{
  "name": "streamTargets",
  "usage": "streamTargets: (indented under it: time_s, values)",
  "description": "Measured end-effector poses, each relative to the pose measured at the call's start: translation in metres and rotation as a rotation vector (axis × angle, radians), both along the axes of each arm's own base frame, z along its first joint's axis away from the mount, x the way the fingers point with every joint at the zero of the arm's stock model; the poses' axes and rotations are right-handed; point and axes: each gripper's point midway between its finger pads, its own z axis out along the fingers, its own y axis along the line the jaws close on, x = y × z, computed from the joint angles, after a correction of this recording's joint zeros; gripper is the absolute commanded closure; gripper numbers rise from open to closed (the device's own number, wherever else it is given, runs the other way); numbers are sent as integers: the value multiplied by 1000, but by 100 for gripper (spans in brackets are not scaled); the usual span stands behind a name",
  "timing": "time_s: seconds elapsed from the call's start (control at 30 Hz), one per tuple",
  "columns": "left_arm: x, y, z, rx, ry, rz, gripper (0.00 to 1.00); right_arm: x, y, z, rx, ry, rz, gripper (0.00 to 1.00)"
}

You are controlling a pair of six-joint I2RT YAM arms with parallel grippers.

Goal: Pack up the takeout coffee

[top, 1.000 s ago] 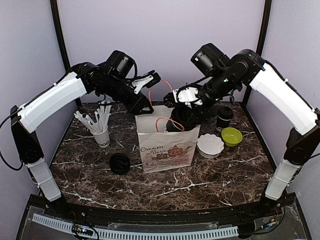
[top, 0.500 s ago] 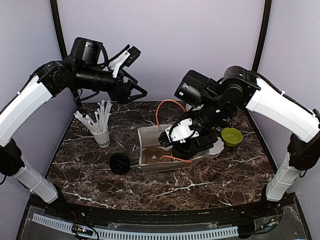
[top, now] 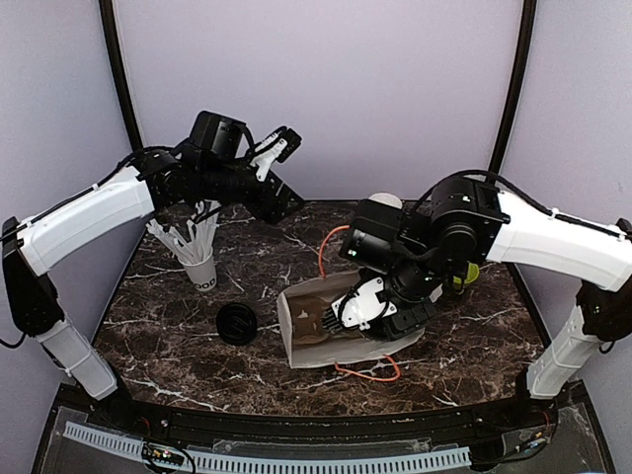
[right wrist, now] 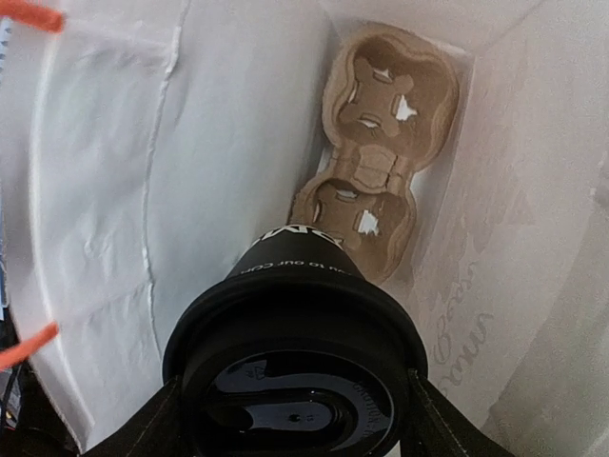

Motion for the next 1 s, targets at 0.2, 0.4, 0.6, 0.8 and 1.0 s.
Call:
streamTargets:
  time_s: [0.2,0.4,0.6,0.8,1.0]
  values:
    - [9,-9,-46,38,72,-3,22,5,-4,-13,-54,-76,3,41]
    - [4,-18,-66,1,123,-37,23,2,-8,-22,-54,-133,35,41]
    - [-5,-30,-100,-4,207,-81,25,-6,-19,-28,-32,-182,98,41]
    - [-17,-41,-114,-9,249,-132,25,-1,-15,-27,12,-254,124,41]
    - [-26,-51,-122,-13,278,-180,25,8,-1,-29,66,-313,117,41]
